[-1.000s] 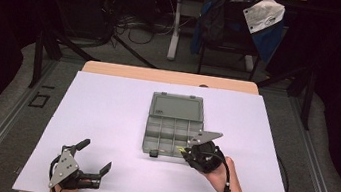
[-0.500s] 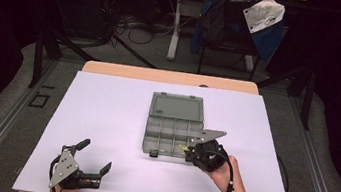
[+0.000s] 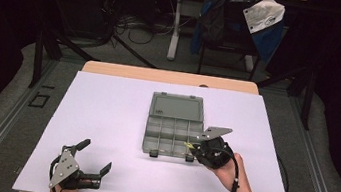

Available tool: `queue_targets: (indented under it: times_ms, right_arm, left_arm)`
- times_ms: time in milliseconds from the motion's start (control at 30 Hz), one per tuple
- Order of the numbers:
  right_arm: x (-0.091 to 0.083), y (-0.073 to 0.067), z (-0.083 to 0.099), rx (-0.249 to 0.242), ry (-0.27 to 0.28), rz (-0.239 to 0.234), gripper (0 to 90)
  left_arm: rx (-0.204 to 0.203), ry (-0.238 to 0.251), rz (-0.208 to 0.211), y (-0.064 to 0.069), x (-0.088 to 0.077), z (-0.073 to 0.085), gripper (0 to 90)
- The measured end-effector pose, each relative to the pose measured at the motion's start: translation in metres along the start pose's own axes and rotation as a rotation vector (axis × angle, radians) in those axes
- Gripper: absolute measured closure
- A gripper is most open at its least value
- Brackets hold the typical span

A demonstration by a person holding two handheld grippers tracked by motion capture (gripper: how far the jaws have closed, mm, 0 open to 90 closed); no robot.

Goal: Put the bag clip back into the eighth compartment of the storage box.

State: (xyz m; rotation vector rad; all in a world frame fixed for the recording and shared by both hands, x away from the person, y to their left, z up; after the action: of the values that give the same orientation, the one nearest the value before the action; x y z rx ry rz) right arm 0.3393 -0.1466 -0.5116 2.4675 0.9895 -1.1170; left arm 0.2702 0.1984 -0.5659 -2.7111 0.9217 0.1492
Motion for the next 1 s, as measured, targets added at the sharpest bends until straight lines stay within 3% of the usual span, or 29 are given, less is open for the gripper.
queue_targets:
  times_ms: [1000]
  right_arm:
    - [0.008, 0.022, -0.003, 0.013, -0.031, 0.016, 80.6]
  left_arm:
    - [0.004, 0.002, 0.006, 0.001, 0.0, 0.0, 0.4]
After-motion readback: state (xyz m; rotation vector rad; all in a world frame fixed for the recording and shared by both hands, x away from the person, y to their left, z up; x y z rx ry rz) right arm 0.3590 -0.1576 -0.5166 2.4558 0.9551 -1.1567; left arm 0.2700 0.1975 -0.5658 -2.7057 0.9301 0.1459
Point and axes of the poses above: each handheld gripper's, and its own axes: x roughly forward along the jaws, z roughly out of its underside, y roughly to its right, the point moved 5 cm from there along x, roughly forward along the jaws, and after that the axes turned 8 degrees about x, right-handed, at the moved point
